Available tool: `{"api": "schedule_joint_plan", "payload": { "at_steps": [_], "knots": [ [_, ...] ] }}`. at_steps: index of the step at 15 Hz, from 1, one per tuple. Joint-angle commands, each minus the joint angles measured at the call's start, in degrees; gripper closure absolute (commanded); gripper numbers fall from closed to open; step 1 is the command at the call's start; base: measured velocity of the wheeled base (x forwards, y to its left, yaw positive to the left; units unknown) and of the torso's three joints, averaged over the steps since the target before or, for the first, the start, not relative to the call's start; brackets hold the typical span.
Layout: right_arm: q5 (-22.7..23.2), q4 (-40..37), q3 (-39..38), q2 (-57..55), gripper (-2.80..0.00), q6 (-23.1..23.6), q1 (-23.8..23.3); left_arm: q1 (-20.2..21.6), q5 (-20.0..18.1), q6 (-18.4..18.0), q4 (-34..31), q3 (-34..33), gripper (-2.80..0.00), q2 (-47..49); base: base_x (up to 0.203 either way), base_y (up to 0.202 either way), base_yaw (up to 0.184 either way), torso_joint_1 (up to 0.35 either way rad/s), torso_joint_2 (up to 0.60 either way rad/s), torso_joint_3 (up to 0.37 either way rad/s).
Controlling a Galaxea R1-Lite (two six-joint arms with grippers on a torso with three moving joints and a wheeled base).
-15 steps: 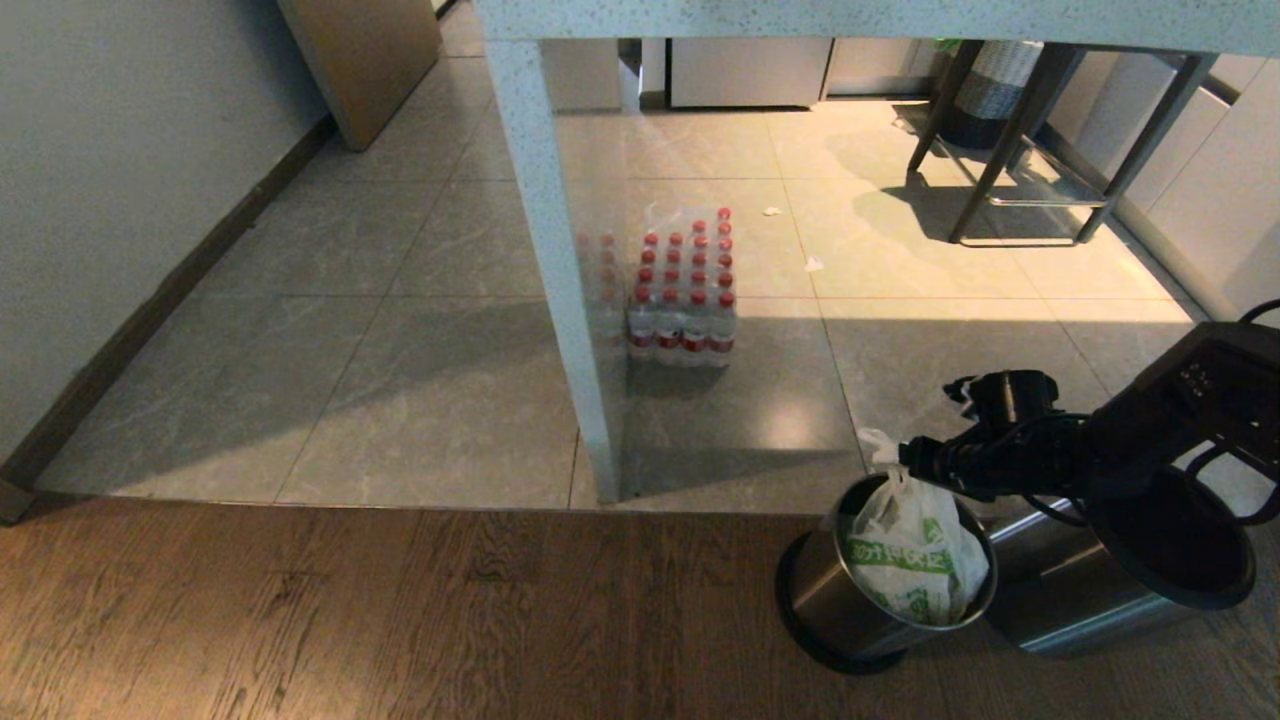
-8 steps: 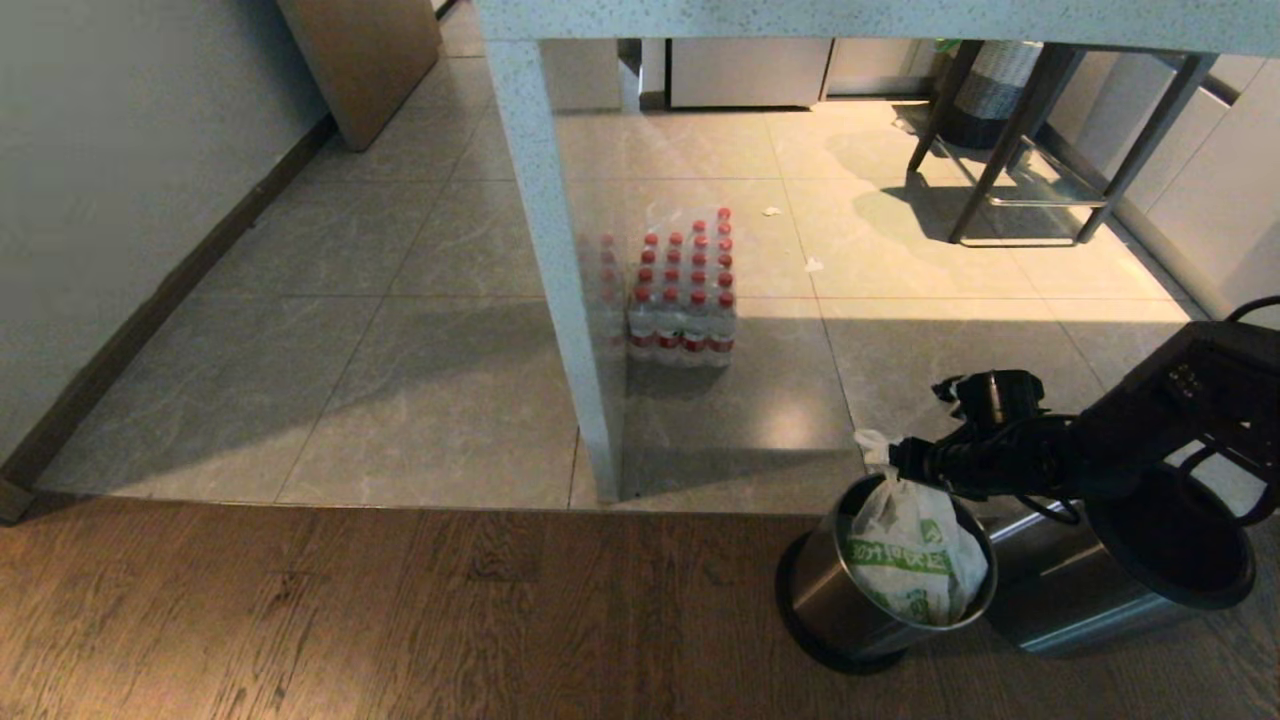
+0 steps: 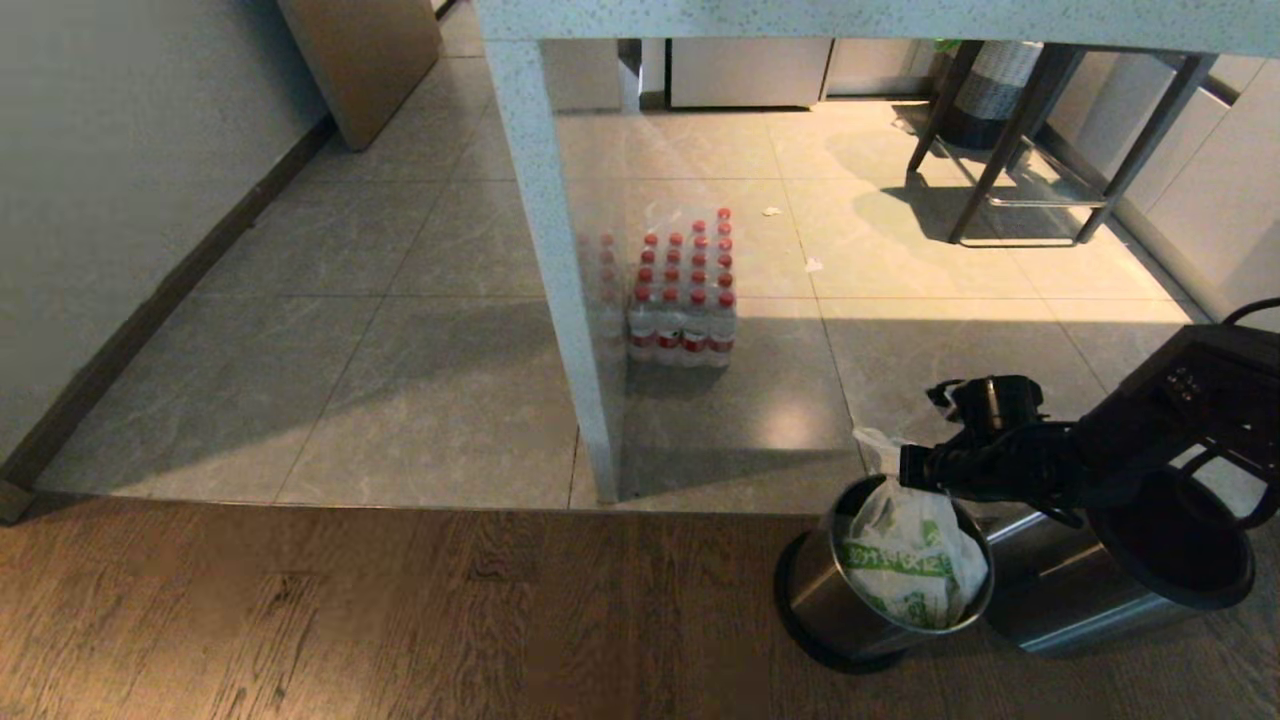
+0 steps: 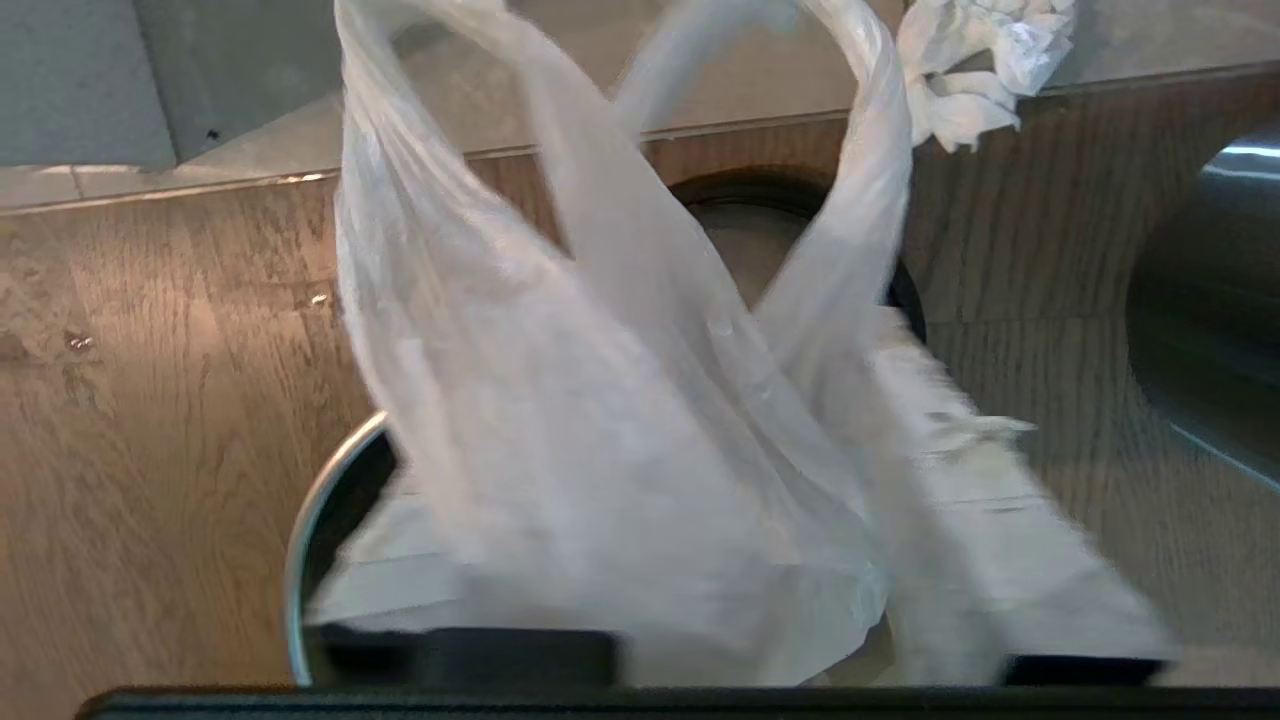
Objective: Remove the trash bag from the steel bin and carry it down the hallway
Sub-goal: Pick up the trash bag
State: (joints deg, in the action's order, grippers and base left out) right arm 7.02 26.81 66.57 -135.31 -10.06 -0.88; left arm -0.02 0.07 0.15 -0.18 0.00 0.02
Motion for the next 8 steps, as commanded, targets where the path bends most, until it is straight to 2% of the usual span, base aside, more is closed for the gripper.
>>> {"api": "schedule_joint_plan", "payload": {
  "at_steps": [1, 8],
  "knots": [
    [0.1, -0.1, -0.9, 1.1, 0.00, -0.1, 0.0, 0.0, 0.0, 0.0, 0.0, 0.0, 0.00, 0.0, 0.000, 0.000, 0.000, 0.000, 0.00, 0.000],
    [-1.0, -1.0, -5.3, 7.1, 0.00, 0.0, 0.0, 0.0, 0.0, 0.0, 0.0, 0.0, 0.00, 0.0, 0.000, 0.000, 0.000, 0.000, 0.00, 0.000]
  ]
}}
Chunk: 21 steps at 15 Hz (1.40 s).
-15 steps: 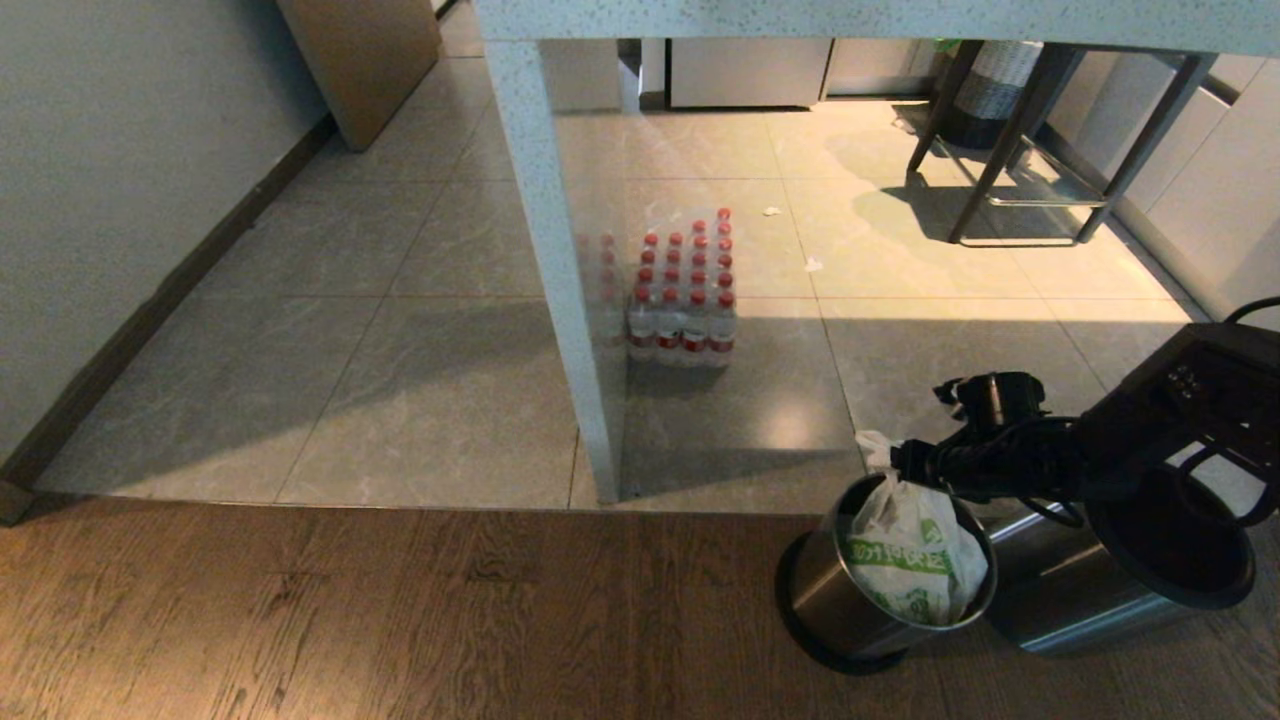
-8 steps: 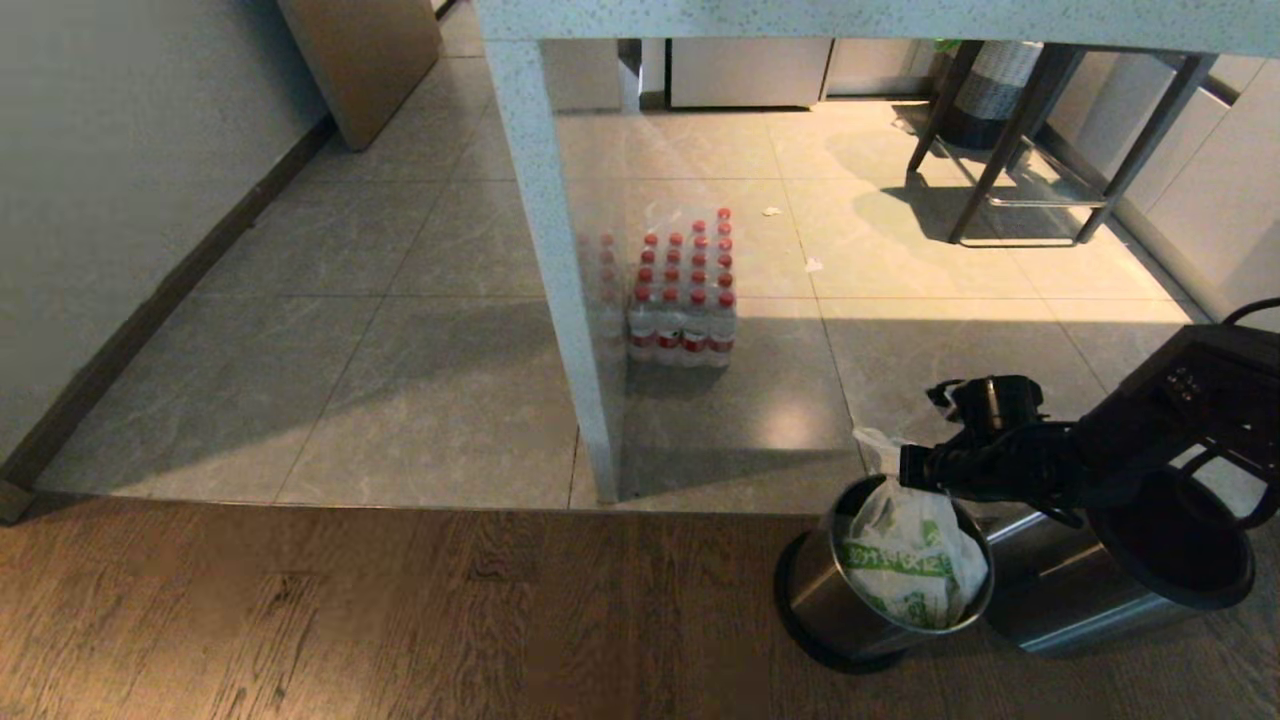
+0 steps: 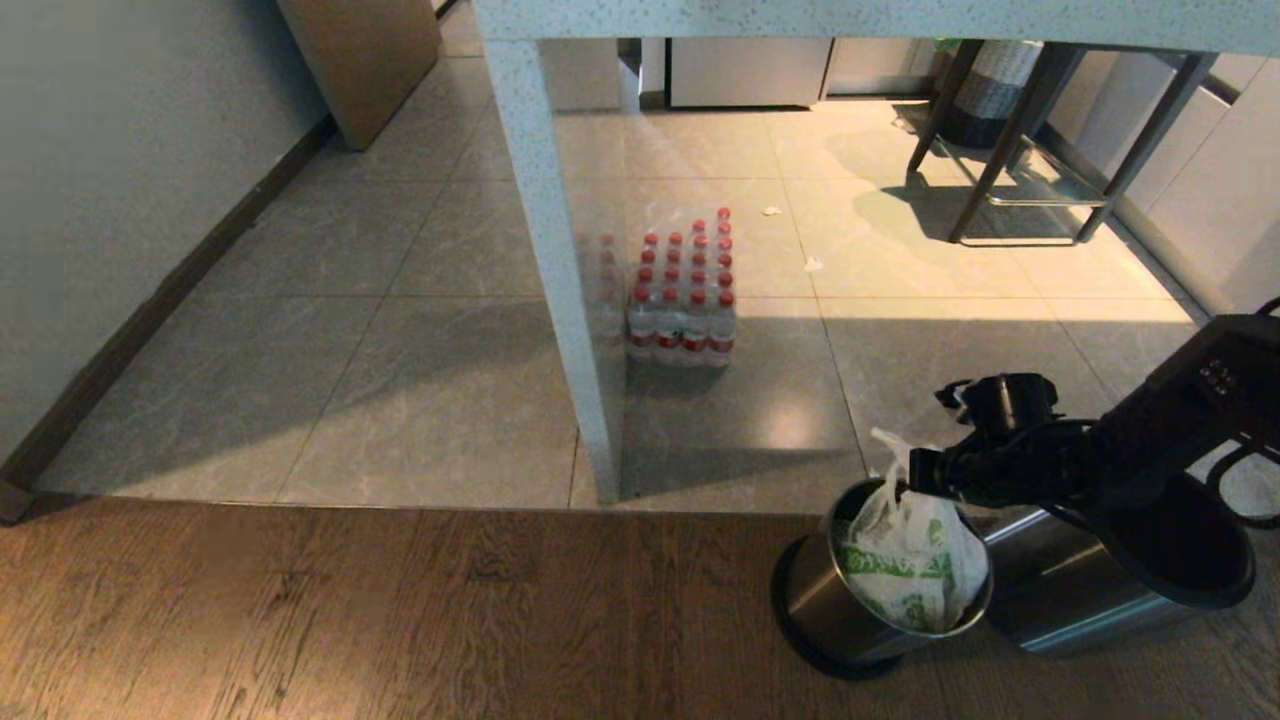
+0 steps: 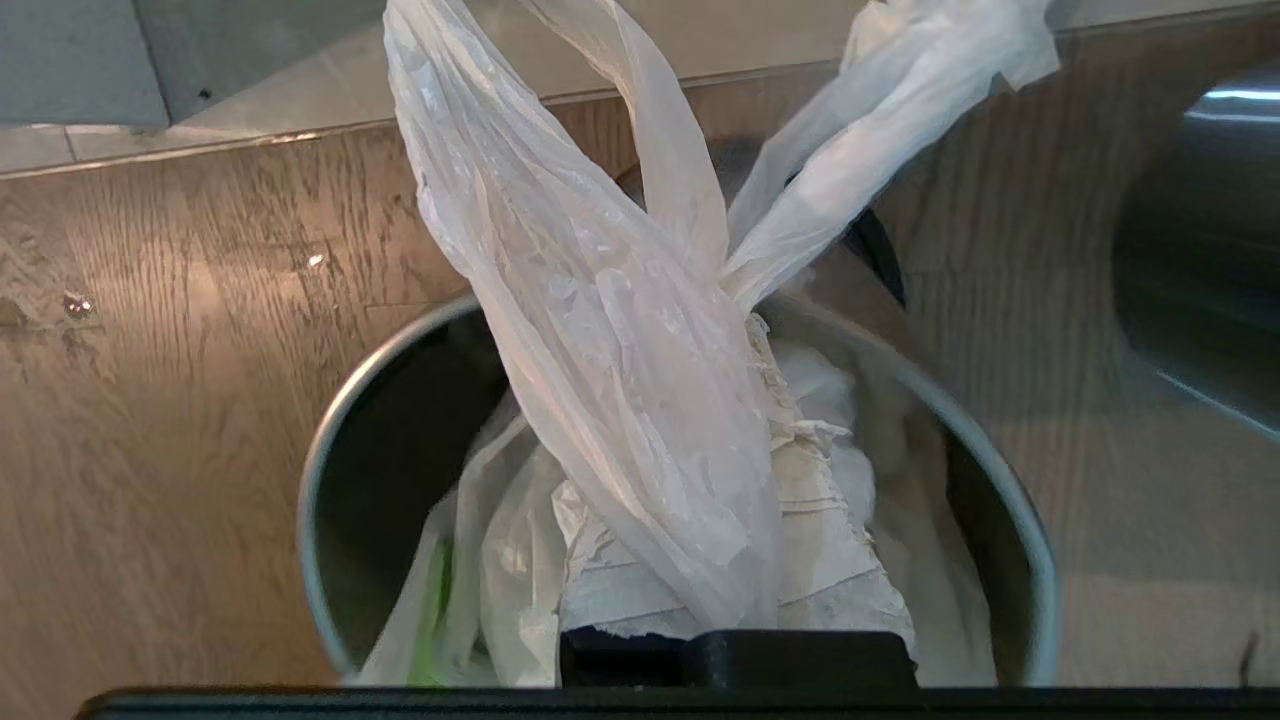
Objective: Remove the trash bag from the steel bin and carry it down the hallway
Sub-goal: Pick up the trash bag
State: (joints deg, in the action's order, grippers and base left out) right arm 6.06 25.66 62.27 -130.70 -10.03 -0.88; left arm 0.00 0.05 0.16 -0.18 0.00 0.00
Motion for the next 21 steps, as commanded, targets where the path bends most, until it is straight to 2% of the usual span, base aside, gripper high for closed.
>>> {"api": "schedule_joint_plan", "payload": {
  "at_steps": [1, 10, 15, 18, 19, 21],
  "knots": [
    [-0.1, -0.5, -2.3, 4.5, 0.00, -0.1, 0.0, 0.0, 0.0, 0.0, 0.0, 0.0, 0.00, 0.0, 0.000, 0.000, 0.000, 0.000, 0.00, 0.000],
    [-0.4, -11.0, -14.6, 26.1, 0.00, -0.1, 3.3, 0.0, 0.0, 0.0, 0.0, 0.0, 0.00, 0.0, 0.000, 0.000, 0.000, 0.000, 0.00, 0.000],
    [-4.7, -17.2, -20.7, 33.6, 0.00, 0.3, 3.5, 0.0, 0.0, 0.0, 0.0, 0.0, 0.00, 0.0, 0.000, 0.000, 0.000, 0.000, 0.00, 0.000],
    [-7.6, -18.1, -24.3, 33.9, 0.00, 4.5, 5.2, 0.0, 0.0, 0.0, 0.0, 0.0, 0.00, 0.0, 0.000, 0.000, 0.000, 0.000, 0.00, 0.000],
    [-9.3, -18.3, -25.0, 33.7, 0.00, 4.8, 6.2, 0.0, 0.0, 0.0, 0.0, 0.0, 0.00, 0.0, 0.000, 0.000, 0.000, 0.000, 0.00, 0.000],
    [-9.6, -18.0, -24.4, 33.1, 0.00, 4.7, 6.5, 0.0, 0.0, 0.0, 0.0, 0.0, 0.00, 0.0, 0.000, 0.000, 0.000, 0.000, 0.00, 0.000]
  ]
}}
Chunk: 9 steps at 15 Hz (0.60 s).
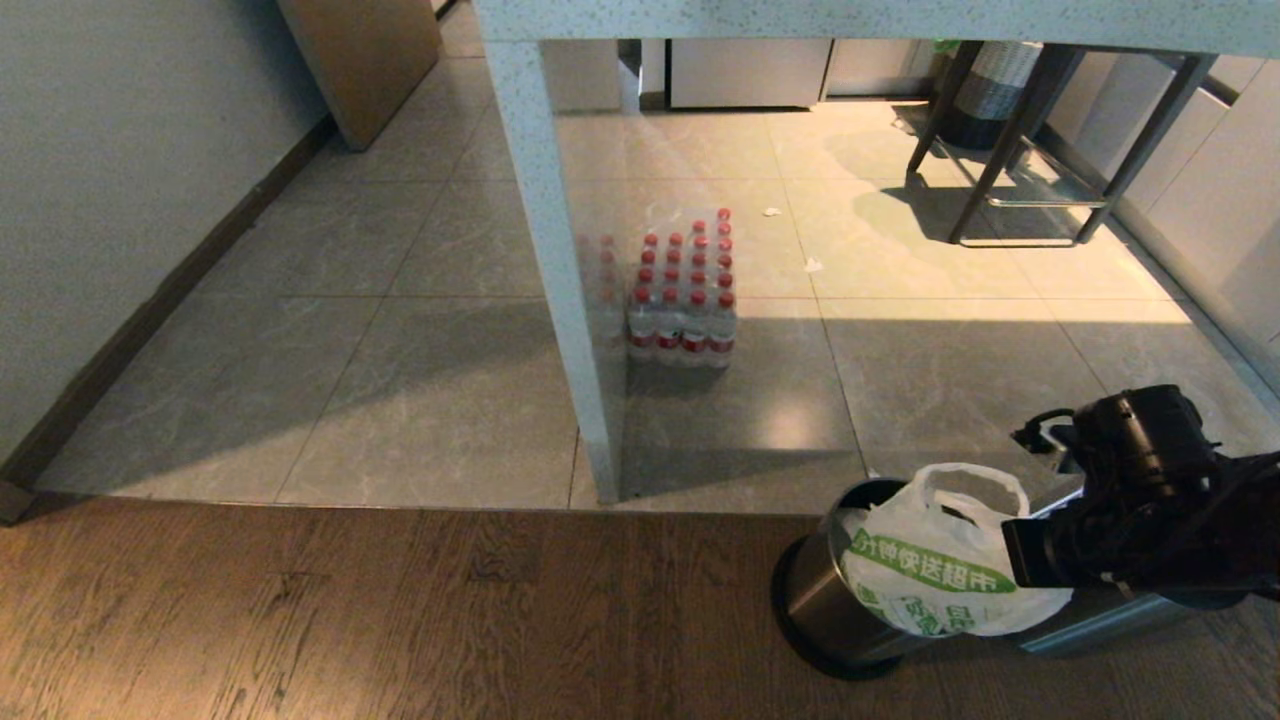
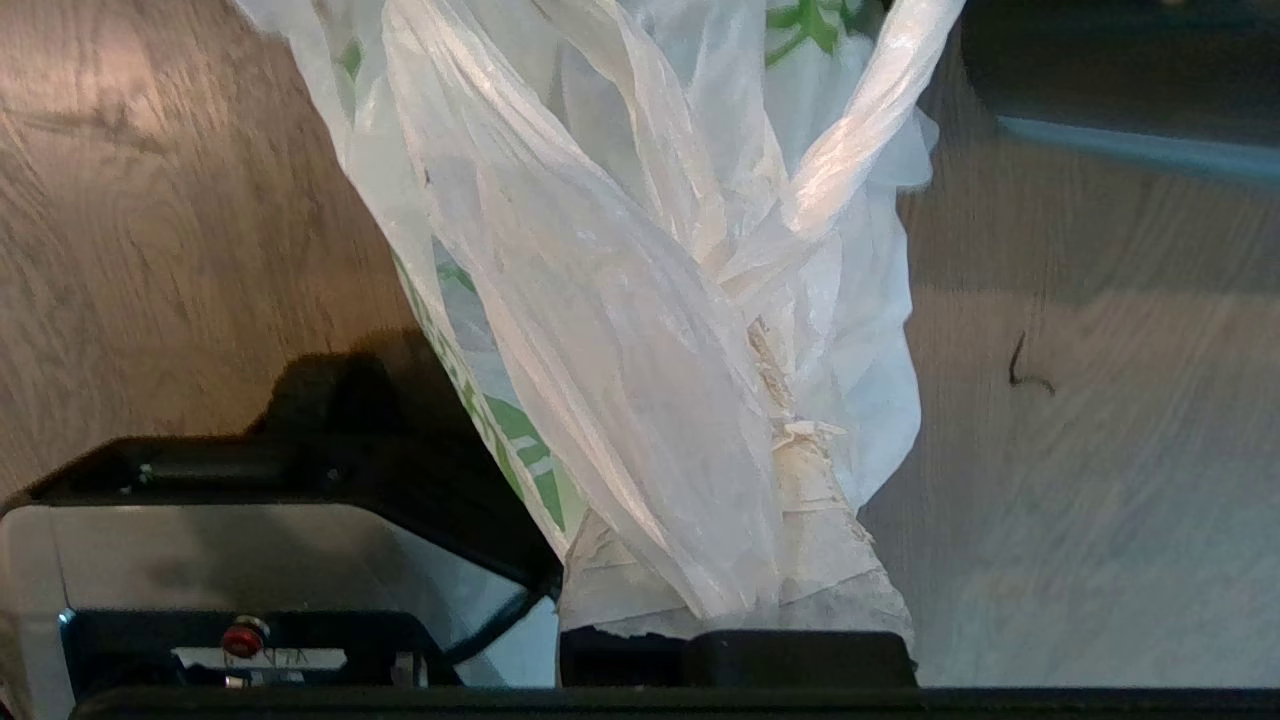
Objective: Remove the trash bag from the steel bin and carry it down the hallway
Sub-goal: Pick up the trash bag
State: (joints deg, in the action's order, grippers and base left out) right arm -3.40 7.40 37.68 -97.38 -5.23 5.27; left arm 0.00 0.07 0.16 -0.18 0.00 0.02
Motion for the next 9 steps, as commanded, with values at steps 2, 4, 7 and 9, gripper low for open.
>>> {"api": "schedule_joint_plan", "payload": {
  "at_steps": [2, 4, 7, 9],
  "knots": [
    [0.0, 0.4, 3.4, 0.9, 0.00, -0.2, 0.3, 0.0, 0.0, 0.0, 0.0, 0.0, 0.00, 0.0, 0.000, 0.000, 0.000, 0.000, 0.00, 0.000],
    [0.4, -1.4, 5.5, 5.2, 0.00, 0.2, 0.3, 0.0, 0.0, 0.0, 0.0, 0.0, 0.00, 0.0, 0.000, 0.000, 0.000, 0.000, 0.00, 0.000],
    [0.5, -6.8, 6.5, 13.5, 0.00, 2.3, 0.3, 0.0, 0.0, 0.0, 0.0, 0.0, 0.00, 0.0, 0.000, 0.000, 0.000, 0.000, 0.00, 0.000],
    [0.5, -12.0, 7.0, 20.3, 0.00, 4.1, 0.3, 0.0, 0.0, 0.0, 0.0, 0.0, 0.00, 0.0, 0.000, 0.000, 0.000, 0.000, 0.00, 0.000]
  ]
}}
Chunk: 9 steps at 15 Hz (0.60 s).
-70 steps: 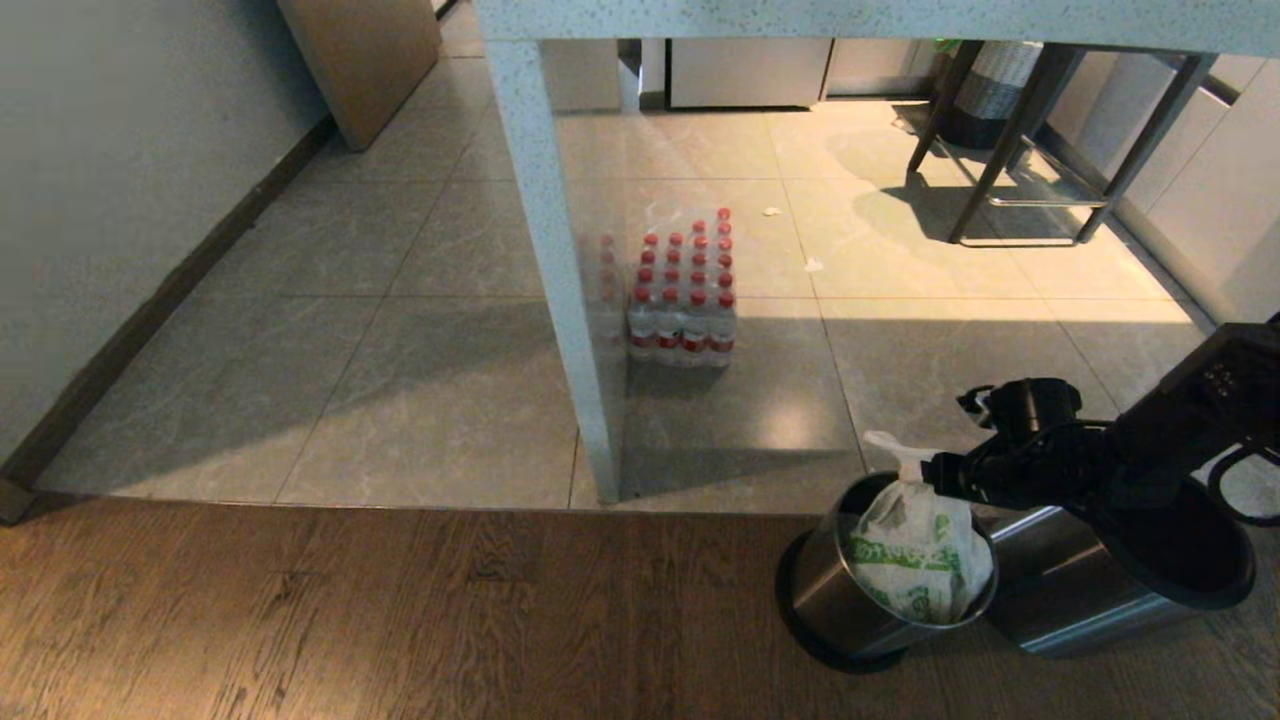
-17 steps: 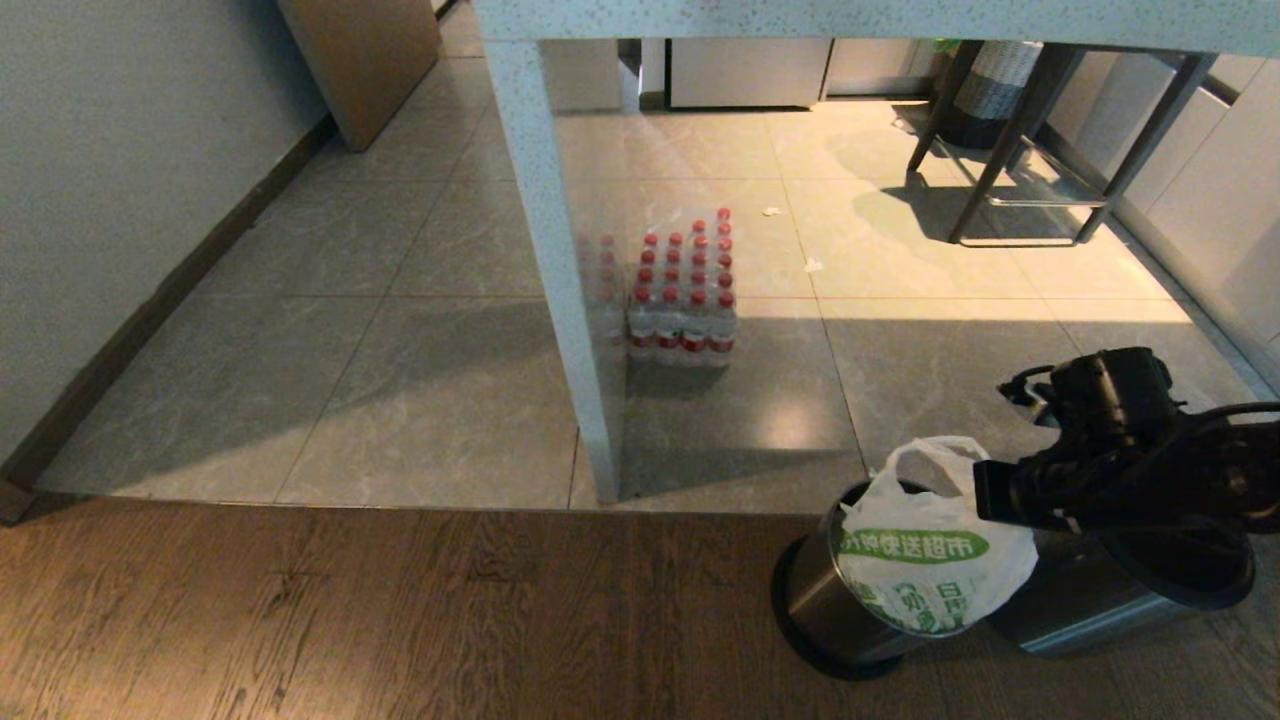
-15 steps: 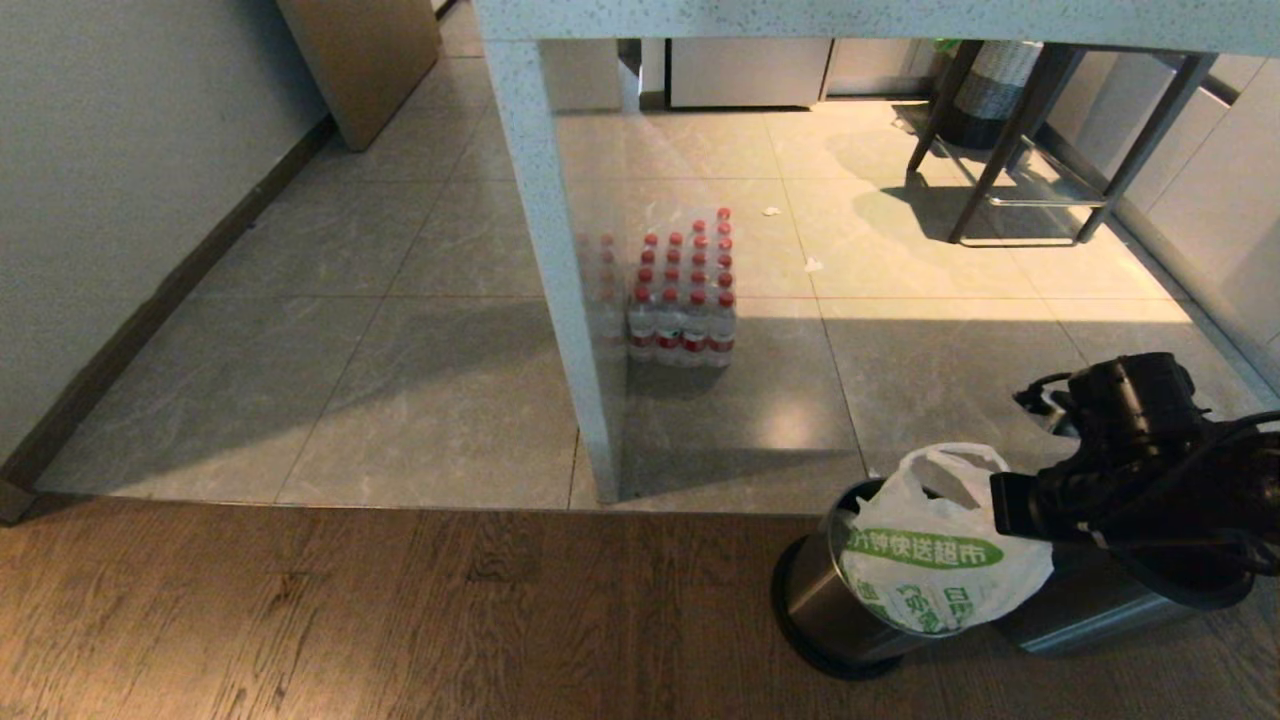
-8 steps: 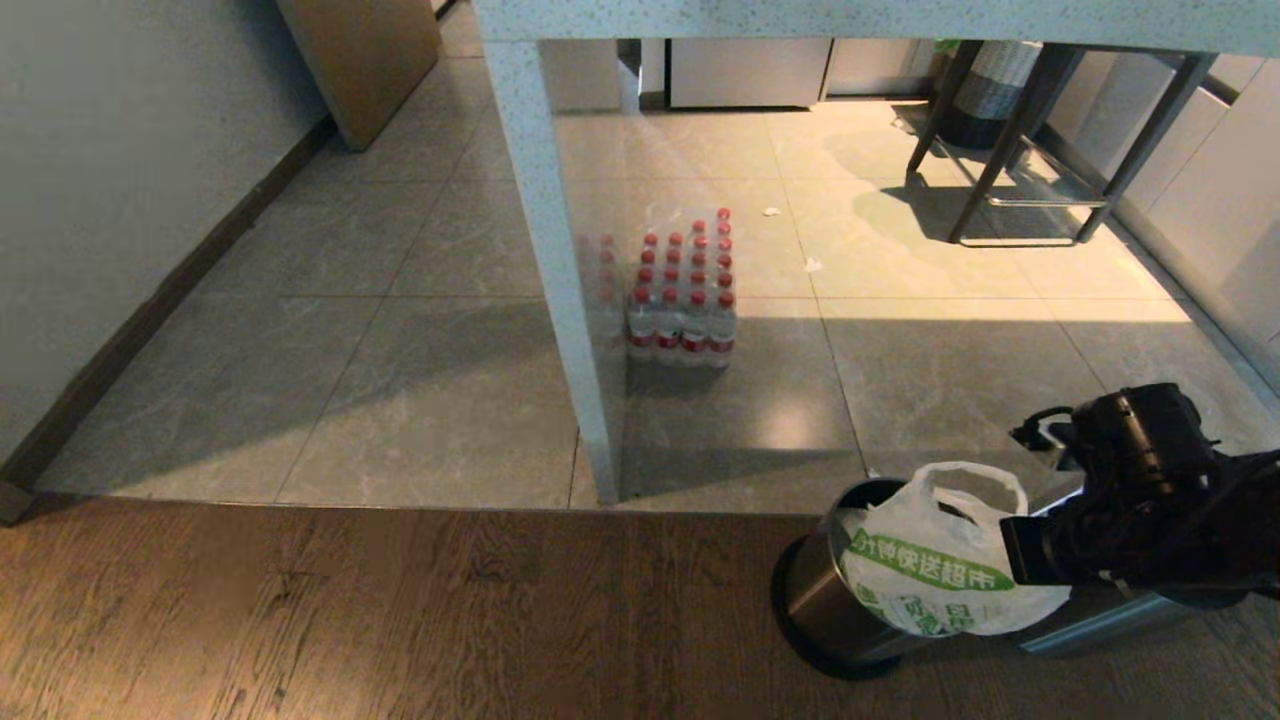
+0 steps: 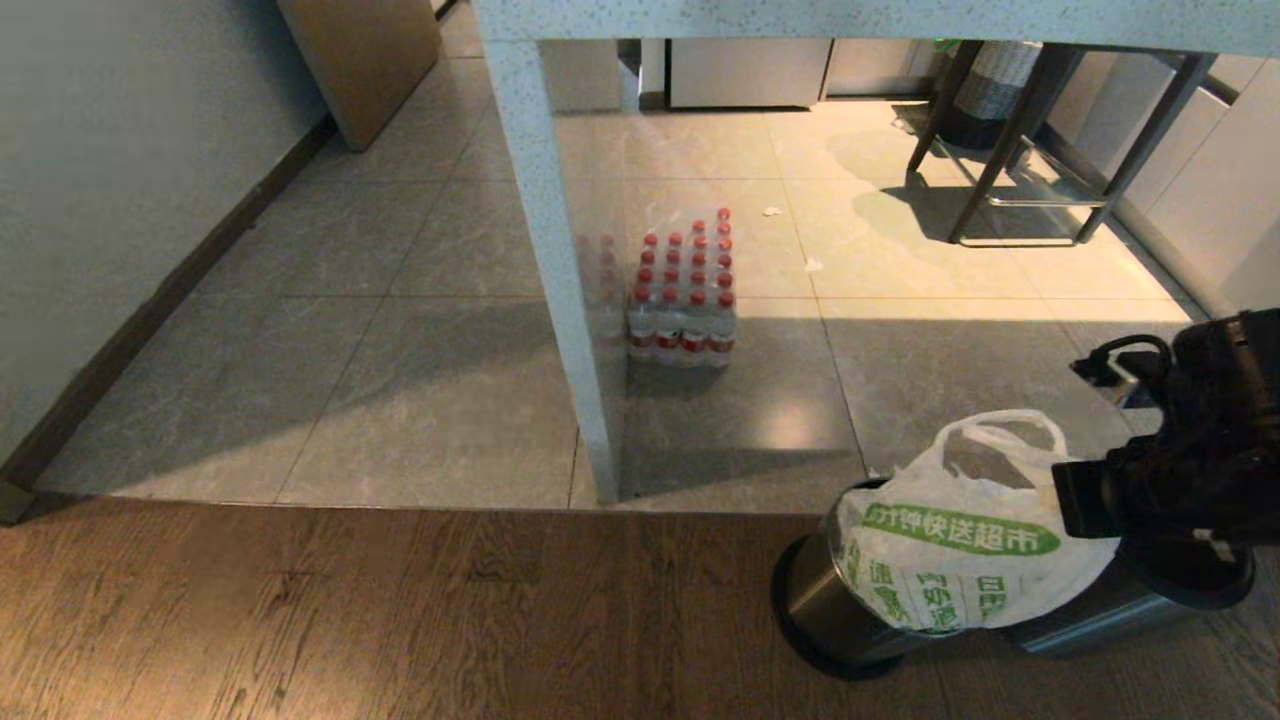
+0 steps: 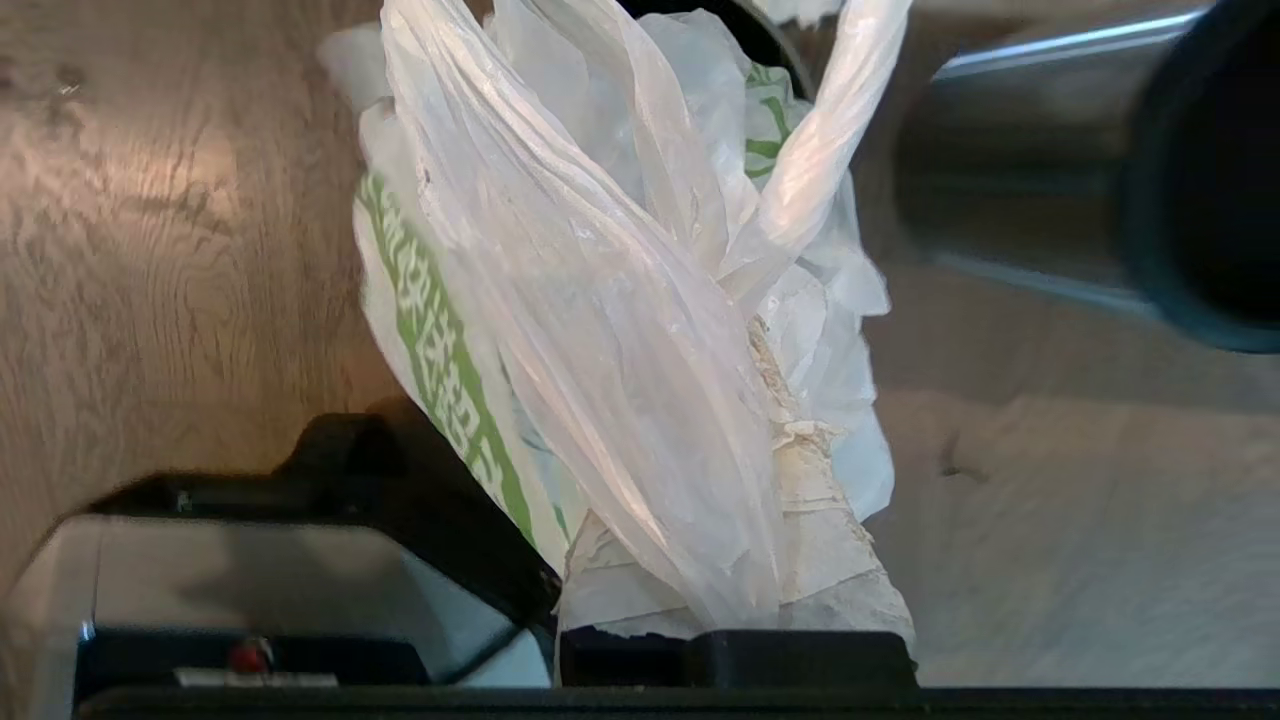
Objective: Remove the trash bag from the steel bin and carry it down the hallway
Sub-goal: Pick up the trash bag
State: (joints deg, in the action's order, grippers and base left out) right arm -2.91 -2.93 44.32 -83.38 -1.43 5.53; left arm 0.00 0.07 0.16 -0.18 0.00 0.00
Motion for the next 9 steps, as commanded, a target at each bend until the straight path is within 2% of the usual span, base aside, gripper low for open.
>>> {"api": "schedule_joint_plan", "payload": {
  "at_steps": [1, 6, 9],
  "knots": [
    [0.0, -4.7, 0.8, 9.6, 0.00, 1.2, 0.0, 0.0, 0.0, 0.0, 0.0, 0.0, 0.00, 0.0, 0.000, 0.000, 0.000, 0.000, 0.00, 0.000],
    [0.0, -14.7, 5.5, 21.8, 0.00, 2.9, -0.1, 0.0, 0.0, 0.0, 0.0, 0.0, 0.00, 0.0, 0.000, 0.000, 0.000, 0.000, 0.00, 0.000],
    [0.1, -16.8, 7.1, 28.2, 0.00, 4.8, -0.1, 0.0, 0.0, 0.0, 0.0, 0.0, 0.00, 0.0, 0.000, 0.000, 0.000, 0.000, 0.00, 0.000]
  ]
}}
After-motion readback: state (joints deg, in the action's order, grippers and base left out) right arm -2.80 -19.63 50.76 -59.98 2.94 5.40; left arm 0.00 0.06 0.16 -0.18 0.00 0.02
